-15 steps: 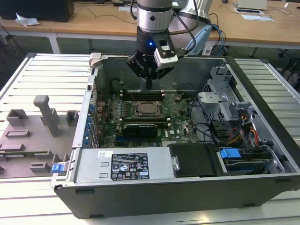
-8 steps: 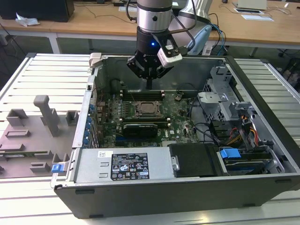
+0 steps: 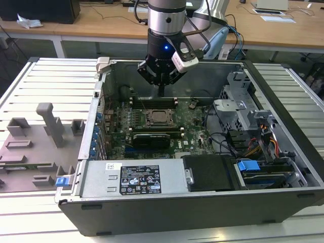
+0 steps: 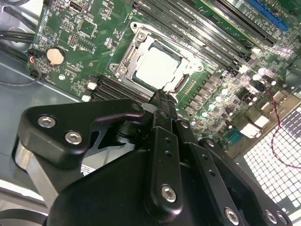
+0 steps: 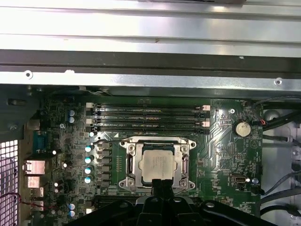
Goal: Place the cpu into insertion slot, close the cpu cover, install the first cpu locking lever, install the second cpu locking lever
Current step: 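Install the first cpu locking lever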
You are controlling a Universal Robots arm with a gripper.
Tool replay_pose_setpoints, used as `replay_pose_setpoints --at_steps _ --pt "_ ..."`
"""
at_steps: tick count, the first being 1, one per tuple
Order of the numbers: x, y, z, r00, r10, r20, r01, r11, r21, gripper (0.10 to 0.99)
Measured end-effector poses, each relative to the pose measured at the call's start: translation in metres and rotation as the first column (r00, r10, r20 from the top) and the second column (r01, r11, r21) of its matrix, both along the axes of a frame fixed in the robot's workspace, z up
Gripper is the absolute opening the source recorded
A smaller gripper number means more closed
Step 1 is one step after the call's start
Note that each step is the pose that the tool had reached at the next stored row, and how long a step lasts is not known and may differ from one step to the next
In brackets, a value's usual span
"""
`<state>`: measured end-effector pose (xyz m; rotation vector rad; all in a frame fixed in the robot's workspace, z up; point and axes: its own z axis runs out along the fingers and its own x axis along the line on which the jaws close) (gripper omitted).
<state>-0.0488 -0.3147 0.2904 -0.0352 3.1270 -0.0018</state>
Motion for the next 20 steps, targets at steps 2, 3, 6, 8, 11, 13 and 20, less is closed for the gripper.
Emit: replay_pose_setpoints --at_steps 2,3,6,8,11,13,20 --pt "0.0000 0.0000 0.0000 1.0000 0.000 0.0000 0.000 1.0000 0.000 0.106" --pt "0.0000 0.0000 0.0000 1.0000 0.000 0.0000 0.000 1.0000 0.000 0.106" --pt "0.0000 0.0000 0.0000 1.0000 0.000 0.0000 0.000 1.0000 0.000 0.106" --pt "0.0000 0.0000 0.0000 1.0000 0.000 0.0000 0.000 1.0000 0.000 0.106" --pt "-0.0014 0.0000 -0.0001 1.0000 0.001 0.0001 -0.001 1.0000 0.000 0.106" --pt "-0.0047 0.0000 -0.0001 1.0000 0.001 0.0000 -0.001 1.0000 0.000 0.106" --pt "-0.0192 0.0000 -0.0002 1.0000 0.000 0.0002 0.000 1.0000 0.000 0.106"
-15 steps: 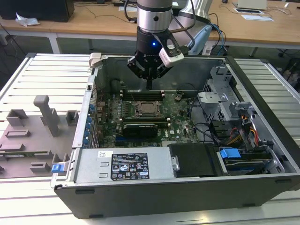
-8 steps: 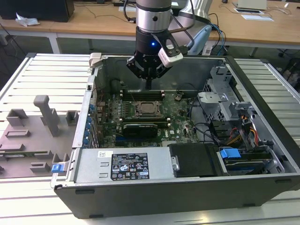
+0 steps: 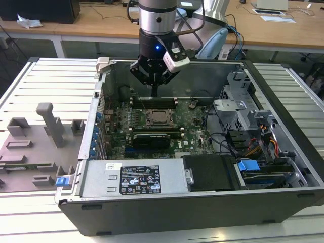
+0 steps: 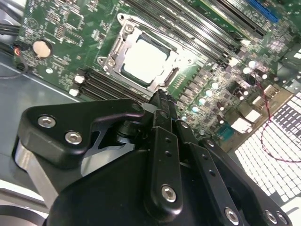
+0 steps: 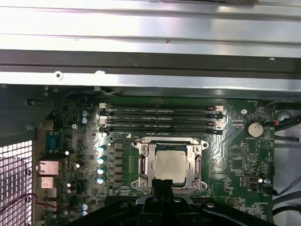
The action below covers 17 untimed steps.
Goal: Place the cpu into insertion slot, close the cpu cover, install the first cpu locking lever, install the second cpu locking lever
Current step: 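Install the first cpu locking lever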
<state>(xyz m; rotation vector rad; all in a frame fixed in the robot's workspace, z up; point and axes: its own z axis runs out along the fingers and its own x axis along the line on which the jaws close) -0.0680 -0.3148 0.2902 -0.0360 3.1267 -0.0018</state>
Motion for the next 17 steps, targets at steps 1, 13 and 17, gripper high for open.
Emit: replay_pose_setpoints --at_steps 1,13,17 --pt "-0.0017 0.0000 0.0000 1.0000 0.000 0.0000 0.000 1.0000 0.000 0.106" --pt "-0.0259 0.0000 -0.0001 1.0000 0.000 0.0001 0.000 1.0000 0.000 0.106" --pt "-0.0324 0.0000 -0.0001 1.0000 0.000 0.0001 0.000 1.0000 0.000 0.106"
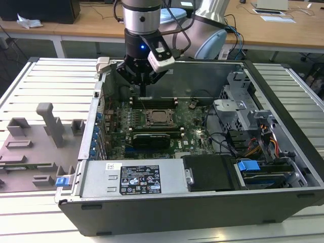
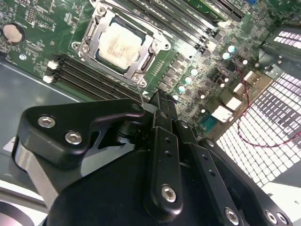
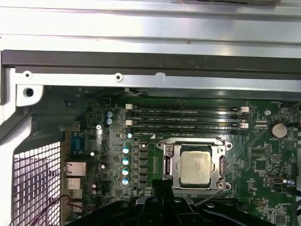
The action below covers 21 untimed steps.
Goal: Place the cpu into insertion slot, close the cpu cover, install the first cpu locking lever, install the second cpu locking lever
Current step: 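Install the first cpu locking lever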
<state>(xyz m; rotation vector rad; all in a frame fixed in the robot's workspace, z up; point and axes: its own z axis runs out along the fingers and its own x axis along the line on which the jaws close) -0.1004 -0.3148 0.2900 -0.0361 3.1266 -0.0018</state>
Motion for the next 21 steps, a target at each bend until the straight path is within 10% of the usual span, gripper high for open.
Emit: replay_pose_setpoints --at_steps 21 --pt "-0.0290 0.0000 -0.0007 1.0000 0.000 0.0001 0.000 1.0000 0.000 0.106"
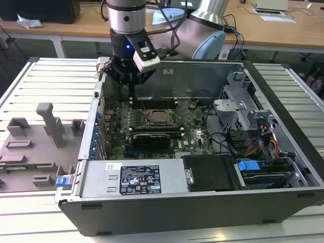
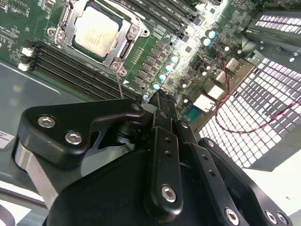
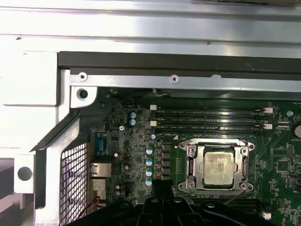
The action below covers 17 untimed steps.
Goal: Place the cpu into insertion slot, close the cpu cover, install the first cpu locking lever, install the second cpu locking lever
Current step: 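Install the first cpu locking lever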
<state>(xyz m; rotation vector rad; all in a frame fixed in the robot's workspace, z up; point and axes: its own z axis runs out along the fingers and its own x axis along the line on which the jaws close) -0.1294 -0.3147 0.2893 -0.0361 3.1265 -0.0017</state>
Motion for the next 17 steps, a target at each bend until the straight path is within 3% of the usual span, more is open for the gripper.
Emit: replay_pose_setpoints --at_steps 7,12,17 --pt "-0.0012 0.0015 -0.0117 1.0000 0.000 -0.0001 0.000 1.0000 0.000 0.106" --pt "0.0005 0.0236 -0.0215 1.0000 0.000 0.0001 0.000 1.0000 0.000 0.106" --pt "0.0124 0.0292 -0.0258 1.0000 0.000 -0.0010 0.000 1.0000 0.000 0.106"
